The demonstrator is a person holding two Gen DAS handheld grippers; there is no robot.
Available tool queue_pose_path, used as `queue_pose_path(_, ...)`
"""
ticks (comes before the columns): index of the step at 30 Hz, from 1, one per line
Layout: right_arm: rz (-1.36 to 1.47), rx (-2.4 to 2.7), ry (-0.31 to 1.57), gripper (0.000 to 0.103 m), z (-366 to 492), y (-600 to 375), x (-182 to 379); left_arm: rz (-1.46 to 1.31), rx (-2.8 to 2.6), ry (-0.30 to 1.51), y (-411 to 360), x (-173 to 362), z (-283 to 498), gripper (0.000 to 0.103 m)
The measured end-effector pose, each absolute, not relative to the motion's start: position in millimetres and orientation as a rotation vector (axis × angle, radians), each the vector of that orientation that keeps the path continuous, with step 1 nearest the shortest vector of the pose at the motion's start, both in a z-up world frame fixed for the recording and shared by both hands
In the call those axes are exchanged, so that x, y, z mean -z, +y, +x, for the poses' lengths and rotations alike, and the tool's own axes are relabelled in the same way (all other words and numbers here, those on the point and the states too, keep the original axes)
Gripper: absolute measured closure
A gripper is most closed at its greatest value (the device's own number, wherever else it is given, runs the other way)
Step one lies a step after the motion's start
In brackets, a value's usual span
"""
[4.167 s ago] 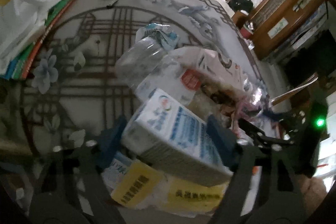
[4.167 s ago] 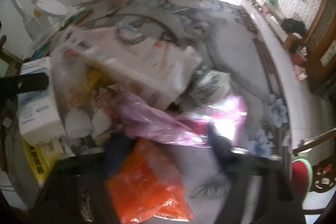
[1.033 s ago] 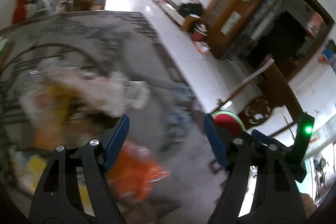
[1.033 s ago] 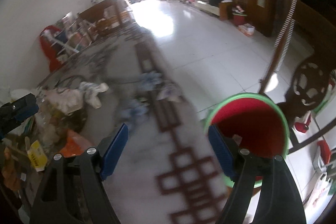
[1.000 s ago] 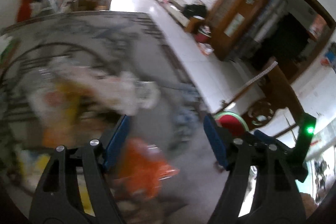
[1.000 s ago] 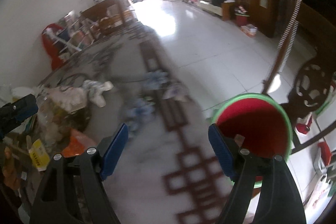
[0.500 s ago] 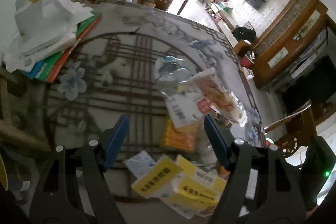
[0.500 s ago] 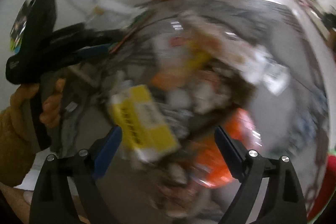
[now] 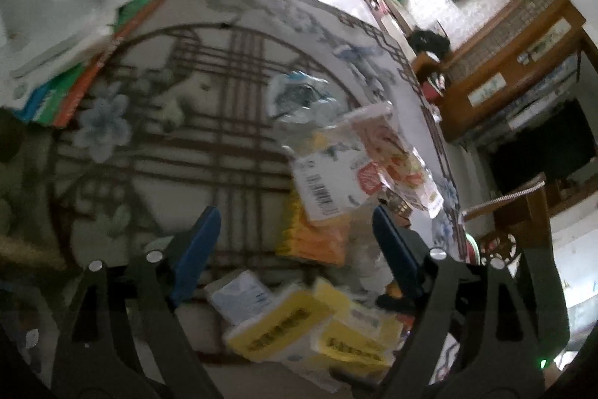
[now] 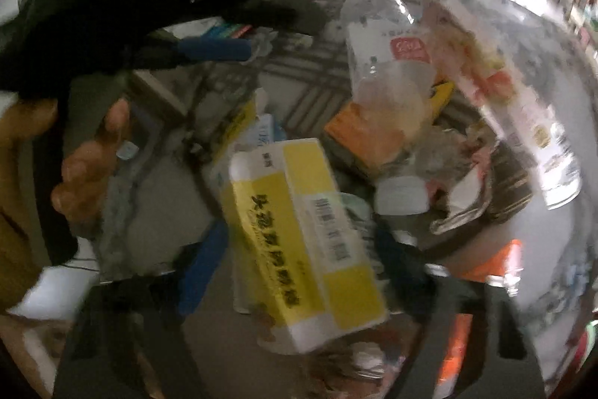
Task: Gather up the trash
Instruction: 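Grasp the clear plastic bottle with the left gripper while the right gripper grasps the yellow medicine box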
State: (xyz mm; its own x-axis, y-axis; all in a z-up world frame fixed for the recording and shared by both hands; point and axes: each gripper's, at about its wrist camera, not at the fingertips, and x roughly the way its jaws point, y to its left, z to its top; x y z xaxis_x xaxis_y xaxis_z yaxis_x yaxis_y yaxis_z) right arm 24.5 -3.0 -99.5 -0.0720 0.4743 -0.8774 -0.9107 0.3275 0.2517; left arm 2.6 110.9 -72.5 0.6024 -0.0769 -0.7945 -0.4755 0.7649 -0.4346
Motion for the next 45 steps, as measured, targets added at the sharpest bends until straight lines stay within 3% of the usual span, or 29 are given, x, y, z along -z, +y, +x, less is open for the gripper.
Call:
queue_pose_path(1,-0.491,-1.236,1.132,0.045,25.0,-4.2,96.6,-0.677,-0.244,0.919,109.6,73.6,7.9,0.021)
queue_pose_path(2,-0.48,-1.246,1.135,0.068,23.9,-7.0,94.6,-0.672,-0.235,0.928,107.8,74.4,14.2,0.019)
queue_pose_path(4,-0.456,-1.254,1.113,0.074,22.1,-14.3,87.6,-0.653,-0.223,0.945,103.0,77.1,28.0,0.019)
queue_pose_path(5,-0.452,-1.251,1.104,0.087,22.5,-18.9,84.0,-0.64,-0.224,0.955,100.9,79.0,34.2,0.019)
queue_pose_path(6,-0.445,-1.248,1.102,0.087,22.6,-21.5,82.7,-0.628,-0.224,0.969,98.4,82.2,41.7,0.019)
queue_pose_path(12,-0.367,-1.239,1.158,0.08,28.2,-31.9,85.7,-0.634,-0.223,1.034,95.4,103.1,69.9,0.019)
queue_pose_path(14,-0.371,-1.239,1.163,0.068,27.0,-34.3,86.2,-0.626,-0.233,1.048,95.2,108.4,73.1,0.022)
queue_pose_path(15,-0.37,-1.239,1.163,0.065,26.4,-34.3,86.0,-0.631,-0.233,1.052,96.1,111.0,73.2,0.034)
queue_pose_path(19,-0.357,-1.217,1.131,0.032,25.7,-34.3,79.9,-0.666,-0.218,1.024,103.1,106.0,64.7,0.039)
queue_pose_path(25,-0.389,-1.202,1.164,0.031,32.7,-25.6,91.7,-0.665,-0.264,0.954,118.6,87.8,40.8,0.04)
queue_pose_path(31,-0.46,-1.247,1.198,0.016,23.2,-20.0,104.4,-0.688,-0.297,0.922,130.4,78.7,23.4,0.04)
queue_pose_path(39,-0.621,-1.247,1.152,0.014,-9.2,-11.8,113.2,-0.69,-0.31,0.906,131.0,71.6,13.0,0.04)
queue_pose_path(40,-0.628,-1.237,1.144,0.015,-12.5,-11.9,113.5,-0.69,-0.309,0.905,130.1,71.0,13.1,0.04)
queue_pose_path(42,-0.584,-1.233,1.139,0.028,-12.4,-15.6,108.4,-0.684,-0.31,0.899,129.2,69.3,13.7,0.04)
queue_pose_path(45,-0.504,-1.217,1.159,0.033,2.4,-21.8,104.5,-0.67,-0.306,0.891,126.2,64.0,12.2,0.04)
